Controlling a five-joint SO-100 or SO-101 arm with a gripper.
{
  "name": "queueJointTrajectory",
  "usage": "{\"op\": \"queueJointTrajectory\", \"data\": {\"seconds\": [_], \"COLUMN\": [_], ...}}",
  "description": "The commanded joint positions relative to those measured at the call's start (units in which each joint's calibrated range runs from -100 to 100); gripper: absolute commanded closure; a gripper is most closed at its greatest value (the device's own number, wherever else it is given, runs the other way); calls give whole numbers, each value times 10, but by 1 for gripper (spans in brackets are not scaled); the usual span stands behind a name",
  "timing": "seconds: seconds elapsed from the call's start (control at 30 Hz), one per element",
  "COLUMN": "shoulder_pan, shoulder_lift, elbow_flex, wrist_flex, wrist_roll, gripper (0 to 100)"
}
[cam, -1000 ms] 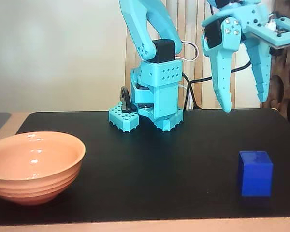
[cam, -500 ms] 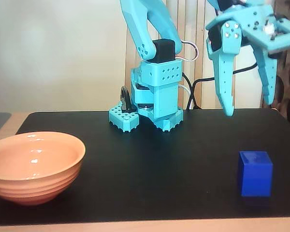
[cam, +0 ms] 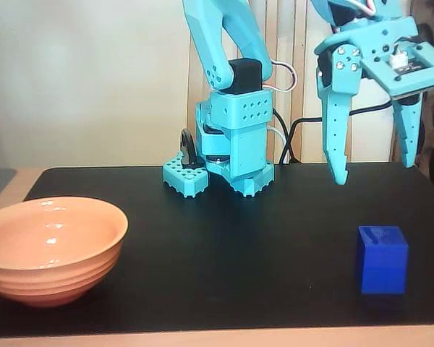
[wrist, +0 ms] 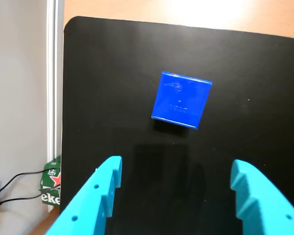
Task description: Place the blue cube in the orange bowl.
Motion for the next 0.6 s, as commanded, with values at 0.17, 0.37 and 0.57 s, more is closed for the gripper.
{"op": "queueJointTrajectory", "data": {"seconds": [0.17, 0.37, 0.57], "shoulder_pan": [45, 63, 69], "shoulder_lift": [44, 56, 74], "elbow_flex": [-49, -49, -49], "wrist_flex": [-67, -72, -73], "wrist_roll": [-11, -11, -11], "gripper": [74, 74, 74]}}
